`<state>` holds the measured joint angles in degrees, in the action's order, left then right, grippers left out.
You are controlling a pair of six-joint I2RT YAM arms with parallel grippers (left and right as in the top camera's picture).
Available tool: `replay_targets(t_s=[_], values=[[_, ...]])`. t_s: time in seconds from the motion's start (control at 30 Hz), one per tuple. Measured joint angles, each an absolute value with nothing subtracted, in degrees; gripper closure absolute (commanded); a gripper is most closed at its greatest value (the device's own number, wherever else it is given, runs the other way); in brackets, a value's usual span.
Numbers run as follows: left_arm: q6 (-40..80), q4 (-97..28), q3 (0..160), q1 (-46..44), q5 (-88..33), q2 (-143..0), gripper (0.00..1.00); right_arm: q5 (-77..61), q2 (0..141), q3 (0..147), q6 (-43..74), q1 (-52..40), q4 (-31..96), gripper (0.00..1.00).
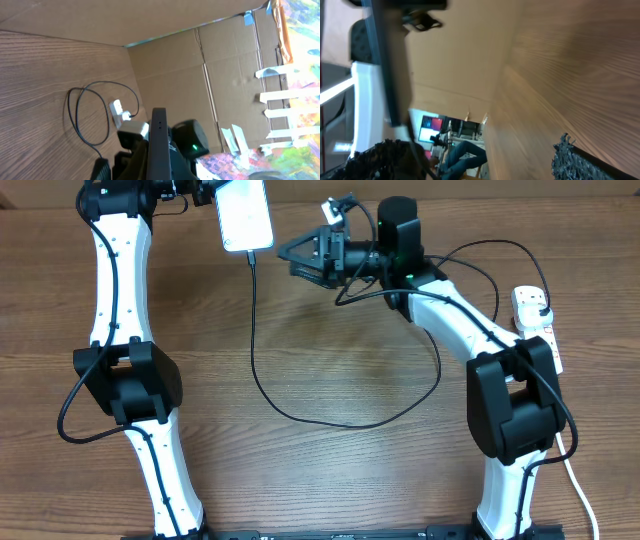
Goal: Plug charger to phone and switch on socket
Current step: 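Open the right gripper and withdraw the right arm from the phone, then lower the cabled smartphone toward the table center with the left gripper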
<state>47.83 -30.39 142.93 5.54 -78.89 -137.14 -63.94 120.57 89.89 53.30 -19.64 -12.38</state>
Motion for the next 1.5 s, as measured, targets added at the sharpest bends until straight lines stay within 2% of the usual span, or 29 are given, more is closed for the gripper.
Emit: replay_targets(t_s=[0.1, 0.33, 0.47, 0.63, 0.87, 1.0, 1.2, 1.5], values=[[47.8, -30.4, 142.9, 5.7, -78.9, -137.1, 0.96, -64.3, 120.6, 89.9, 49.4, -18.2, -6.0, 0.0], [44.9, -33.7, 142.9, 5.7, -79.5, -137.1, 0.96, -62.2, 120.6, 90.1, 36.1, -14.5, 17.5, 0.0], [42.7, -38.7, 142.9, 5.7, -78.9, -137.1, 0.96, -55.0, 120.6, 90.1, 28.3, -12.1, 31.0, 0.0], [38.1, -46.5, 142.9, 5.3, -76.8, -137.1, 0.96, -46.8, 120.6, 90.1, 22.0, -9.8, 39.9, 0.0], [27.8, -62.6, 142.9, 1.7, -64.8, -137.1, 0.96, -40.7, 120.4, 90.1, 19.0, -9.1, 42.1, 0.0], [23.7, -66.7, 142.8, -3.0, -56.8, -137.1, 0.96, -37.5, 118.2, 90.1, 18.9, -9.1, 42.1, 0.0], [21.1, -65.8, 137.5, -10.4, -48.8, -137.1, 0.96, -28.7, 109.3, 90.1, 19.4, -9.1, 44.3, 0.0], [22.9, -53.3, 121.8, -15.2, -45.6, -137.1, 0.96, -18.4, 98.8, 90.1, 19.4, -9.1, 50.1, 0.0]])
